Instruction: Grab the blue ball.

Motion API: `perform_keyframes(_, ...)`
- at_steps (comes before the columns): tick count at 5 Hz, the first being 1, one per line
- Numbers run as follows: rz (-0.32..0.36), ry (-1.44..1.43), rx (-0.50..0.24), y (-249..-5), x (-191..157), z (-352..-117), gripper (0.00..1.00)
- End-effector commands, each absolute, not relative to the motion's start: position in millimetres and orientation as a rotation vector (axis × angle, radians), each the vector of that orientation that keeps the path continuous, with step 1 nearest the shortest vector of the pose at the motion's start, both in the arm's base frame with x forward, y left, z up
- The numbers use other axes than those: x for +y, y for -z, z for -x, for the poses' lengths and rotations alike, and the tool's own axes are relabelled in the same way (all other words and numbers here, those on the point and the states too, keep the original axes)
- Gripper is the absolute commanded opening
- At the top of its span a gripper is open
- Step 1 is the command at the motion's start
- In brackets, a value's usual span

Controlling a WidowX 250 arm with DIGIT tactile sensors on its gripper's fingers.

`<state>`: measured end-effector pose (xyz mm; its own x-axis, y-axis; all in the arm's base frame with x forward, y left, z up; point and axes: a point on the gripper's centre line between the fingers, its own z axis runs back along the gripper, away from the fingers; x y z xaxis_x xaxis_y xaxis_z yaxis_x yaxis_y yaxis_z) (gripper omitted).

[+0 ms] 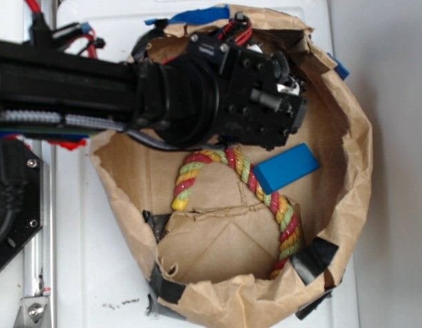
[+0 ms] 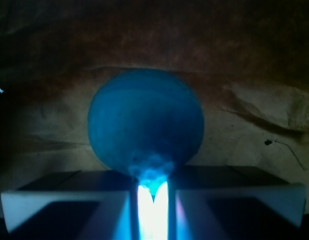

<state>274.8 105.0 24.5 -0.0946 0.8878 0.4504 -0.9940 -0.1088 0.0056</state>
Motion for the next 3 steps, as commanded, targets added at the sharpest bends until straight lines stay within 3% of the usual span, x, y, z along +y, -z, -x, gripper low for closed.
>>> perform_keyframes(1,-0.201,-1.486,-0.303,-51,108,-288,0.00)
perform_keyframes(2,-0.043,-1.267,-0.166,-73,99,-289,0.00)
perform_keyframes(3,0.071,-1.037,-0.023,-96,93,-287,0.00)
